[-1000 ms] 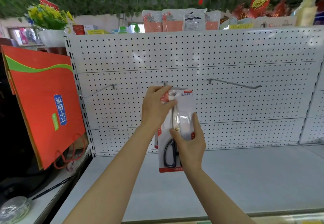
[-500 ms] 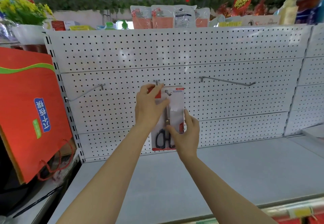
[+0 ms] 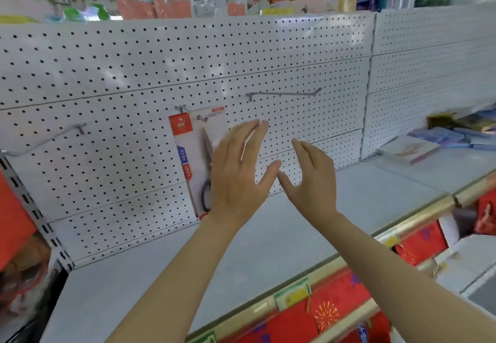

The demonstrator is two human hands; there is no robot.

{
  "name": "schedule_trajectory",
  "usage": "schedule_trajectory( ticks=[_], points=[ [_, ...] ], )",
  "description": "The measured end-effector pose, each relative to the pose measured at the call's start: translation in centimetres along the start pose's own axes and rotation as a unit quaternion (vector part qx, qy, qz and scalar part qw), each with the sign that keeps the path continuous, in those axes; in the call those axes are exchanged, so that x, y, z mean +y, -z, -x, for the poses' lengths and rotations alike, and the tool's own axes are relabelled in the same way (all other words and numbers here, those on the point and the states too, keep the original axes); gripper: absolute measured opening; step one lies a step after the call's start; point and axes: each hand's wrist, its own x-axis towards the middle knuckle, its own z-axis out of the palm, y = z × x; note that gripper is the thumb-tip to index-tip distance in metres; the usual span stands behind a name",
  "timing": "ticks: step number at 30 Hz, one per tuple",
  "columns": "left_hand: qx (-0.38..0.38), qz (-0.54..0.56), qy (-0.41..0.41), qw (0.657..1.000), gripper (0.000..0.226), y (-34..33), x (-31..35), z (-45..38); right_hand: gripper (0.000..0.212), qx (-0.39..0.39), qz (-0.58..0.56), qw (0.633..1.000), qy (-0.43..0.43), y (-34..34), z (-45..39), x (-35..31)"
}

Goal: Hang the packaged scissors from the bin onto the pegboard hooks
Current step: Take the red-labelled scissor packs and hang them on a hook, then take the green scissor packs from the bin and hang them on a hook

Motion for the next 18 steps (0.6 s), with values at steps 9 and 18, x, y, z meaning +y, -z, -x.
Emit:
schedule_trajectory(
  ticks=[9, 18],
  points=[
    [-0.232, 0.084, -0.011, 0.969, 0.065, -11.0, 8.6, 5.4, 0.063, -0.043, 0.209, 0.976, -0.042, 9.6, 7.7, 10.1],
    [-0.361, 0.161, -0.056, 0.917, 0.06, -21.4, 20.3, 11.6, 0.058, -0.119, 0.344, 0.916, -0.17, 21.0, 18.1, 21.3]
  ],
)
